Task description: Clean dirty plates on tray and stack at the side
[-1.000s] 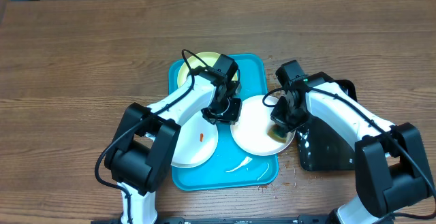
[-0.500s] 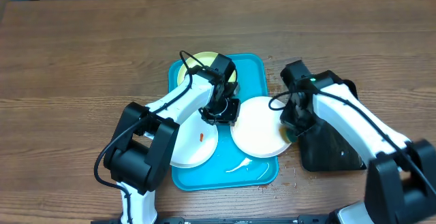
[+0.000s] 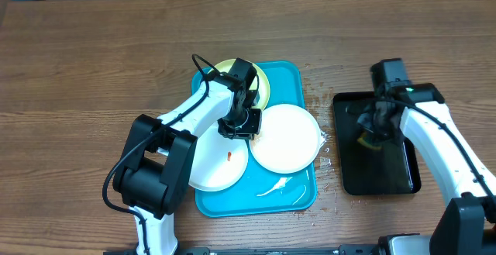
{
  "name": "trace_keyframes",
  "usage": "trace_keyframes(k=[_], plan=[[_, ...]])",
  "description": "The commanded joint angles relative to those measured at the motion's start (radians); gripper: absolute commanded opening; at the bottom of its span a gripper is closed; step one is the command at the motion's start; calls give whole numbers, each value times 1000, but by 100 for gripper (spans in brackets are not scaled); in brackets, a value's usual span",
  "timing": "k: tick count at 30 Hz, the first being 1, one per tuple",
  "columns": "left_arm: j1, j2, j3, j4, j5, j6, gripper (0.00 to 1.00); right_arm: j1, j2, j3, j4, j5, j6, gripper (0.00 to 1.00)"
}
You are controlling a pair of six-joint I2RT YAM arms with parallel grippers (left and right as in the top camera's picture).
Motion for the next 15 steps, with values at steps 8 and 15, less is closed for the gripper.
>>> trace_keyframes(k=[8, 15], plan=[[-10, 15, -14, 23, -51, 35, 29, -22, -7, -238, 212, -97, -69, 25], [-43, 15, -14, 50, -47, 66, 13, -22, -23, -164, 132, -96, -83, 19]])
